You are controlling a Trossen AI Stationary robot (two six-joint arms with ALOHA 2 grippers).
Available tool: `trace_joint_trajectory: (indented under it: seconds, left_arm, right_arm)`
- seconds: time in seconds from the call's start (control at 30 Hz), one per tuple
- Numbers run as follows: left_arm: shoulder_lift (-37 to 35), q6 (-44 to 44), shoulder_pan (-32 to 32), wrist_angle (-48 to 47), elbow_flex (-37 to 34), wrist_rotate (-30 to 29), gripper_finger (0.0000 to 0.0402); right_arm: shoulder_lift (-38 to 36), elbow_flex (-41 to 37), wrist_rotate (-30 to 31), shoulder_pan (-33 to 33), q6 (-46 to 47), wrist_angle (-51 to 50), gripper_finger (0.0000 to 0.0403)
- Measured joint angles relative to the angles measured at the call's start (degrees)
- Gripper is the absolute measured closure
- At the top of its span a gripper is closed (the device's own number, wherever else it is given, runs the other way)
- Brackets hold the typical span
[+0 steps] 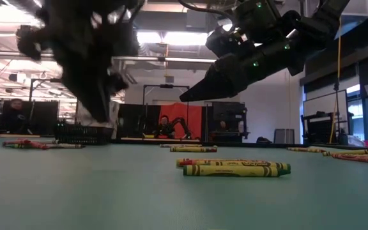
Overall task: Sort crayons
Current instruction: Put the black crayon into the red bin
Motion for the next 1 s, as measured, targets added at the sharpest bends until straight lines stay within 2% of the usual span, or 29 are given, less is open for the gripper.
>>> trace_joint_trajectory:
  seconds: [0.13, 0.3, 0.43, 0.6, 1.0]
  left_arm:
    - [0.0, -4.3, -3.8, -11.5, 8.0, 0.2, 0.0396]
    - [0.0, -13.5, -10.0, -19.7, 13.3, -0.6, 0.0395]
    - [-0.4, -23.4, -15.9, -21.9, 14.0, -1.3, 0.0395]
    - [-0.3, -38.1, -24.5, -24.5, 14.0, -1.9, 0.0395]
    - [-0.2, -73.2, -44.3, -24.5, 14.0, -3.1, 0.0395]
  right_arm:
    - [0.0, 0.0, 0.0, 0.0, 0.1, 0.0, 0.0230]
    - [0.0, 0.0, 0.0, 0.1, 0.8, 0.0, 0.0230]
    - [0.0, 0.0, -0.1, 0.1, 2.7, 0.0, 0.0230]
    - [0.0, 0.0, -4.2, 0.7, 4.7, 0.0, 0.0230]
    - [0.0, 0.0, -4.0, 6.9, 4.8, 5.1, 0.0230]
